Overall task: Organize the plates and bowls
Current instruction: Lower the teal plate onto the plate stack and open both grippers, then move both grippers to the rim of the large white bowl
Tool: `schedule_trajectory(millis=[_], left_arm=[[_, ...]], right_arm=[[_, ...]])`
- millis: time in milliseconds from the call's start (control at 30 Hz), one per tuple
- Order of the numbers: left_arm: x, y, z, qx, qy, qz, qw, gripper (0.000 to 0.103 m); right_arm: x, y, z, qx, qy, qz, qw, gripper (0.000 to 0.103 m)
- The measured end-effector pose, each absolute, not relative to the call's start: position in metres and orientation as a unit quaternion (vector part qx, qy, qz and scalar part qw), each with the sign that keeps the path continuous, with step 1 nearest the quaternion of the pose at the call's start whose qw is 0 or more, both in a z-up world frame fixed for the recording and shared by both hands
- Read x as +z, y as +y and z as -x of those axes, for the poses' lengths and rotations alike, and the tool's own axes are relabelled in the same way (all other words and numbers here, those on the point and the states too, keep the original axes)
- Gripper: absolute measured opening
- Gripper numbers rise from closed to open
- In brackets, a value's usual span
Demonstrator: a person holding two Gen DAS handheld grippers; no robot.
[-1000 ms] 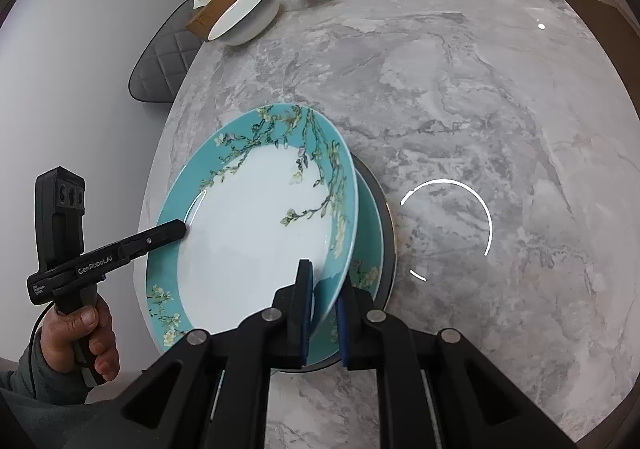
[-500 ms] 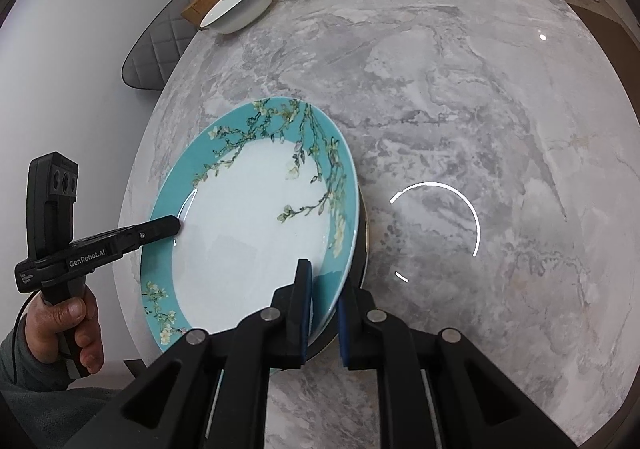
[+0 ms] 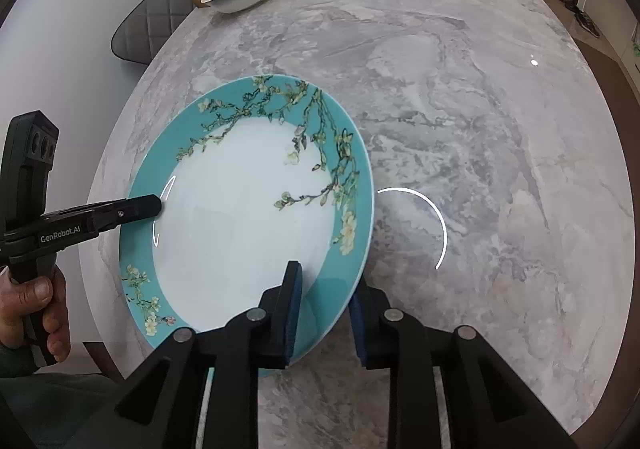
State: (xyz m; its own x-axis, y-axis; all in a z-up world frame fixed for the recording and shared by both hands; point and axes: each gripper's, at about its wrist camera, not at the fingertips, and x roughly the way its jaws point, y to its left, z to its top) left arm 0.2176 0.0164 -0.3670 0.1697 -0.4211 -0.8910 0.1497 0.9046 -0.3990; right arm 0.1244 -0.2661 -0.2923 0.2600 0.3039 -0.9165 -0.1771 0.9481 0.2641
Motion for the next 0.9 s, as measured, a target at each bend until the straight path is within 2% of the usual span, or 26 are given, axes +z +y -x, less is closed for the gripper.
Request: schedule_trajectory(millis=[33,67,100,167,200,233,267,300,333,400,500,733,900], left_arm=[[-0.367,0.017,-0.217,-0.188,0.615,0.112,0.757,0.013],[-0.366,0.017,-0.217,-0.186,0.614,0.113,0.758,0.013],[-0.365,0.018,-0.216,-0.183,0.612,0.114,0.760,0.013],[-0.362,0.021,-0.215,-0.178,0.608,0.115,0.765,0.018],[-0.359,0.023,-0.214,-0.175,0.602,0.114,0.770,0.030],[-0.355,0.026,-0.213,-0.168,0.598,0.112,0.776,0.060],[-0.351,0.031,-0.212,-0.165,0.592,0.118,0.780,0.071],[-0.346,0.036,-0.210,-0.165,0.584,0.129,0.784,0.077],[-0.341,0.043,-0.209,-0.164,0.576,0.139,0.789,0.077],[-0.332,0.055,-0.207,-0.158,0.563,0.153,0.797,0.080],[-0.320,0.077,-0.206,-0.150,0.545,0.183,0.804,0.103],[-0.273,0.118,-0.196,-0.131,0.451,0.245,0.848,0.103],[-0.248,0.129,-0.201,-0.119,0.459,0.211,0.855,0.103]], right_arm=[[-0.292,-0.265,-0.124,0.151,0.589,-0.051,0.792,0.033],[-0.291,-0.264,-0.124,0.151,0.585,-0.050,0.795,0.045],[-0.288,-0.264,-0.124,0.148,0.581,-0.050,0.799,0.063],[-0.282,-0.264,-0.124,0.145,0.572,-0.053,0.805,0.077],[-0.278,-0.265,-0.123,0.146,0.568,-0.053,0.808,0.079],[-0.276,-0.265,-0.122,0.144,0.567,-0.051,0.809,0.081],[-0.273,-0.265,-0.121,0.141,0.568,-0.047,0.810,0.084],[-0.270,-0.268,-0.120,0.138,0.567,-0.047,0.811,0.086],[-0.265,-0.271,-0.118,0.135,0.563,-0.050,0.814,0.086],[-0.254,-0.281,-0.114,0.131,0.550,-0.065,0.822,0.095],[-0.235,-0.295,-0.115,0.128,0.525,-0.102,0.835,0.103],[-0.175,-0.295,-0.118,0.134,0.430,-0.118,0.885,0.103],[-0.155,-0.293,-0.126,0.136,0.432,-0.168,0.876,0.103]])
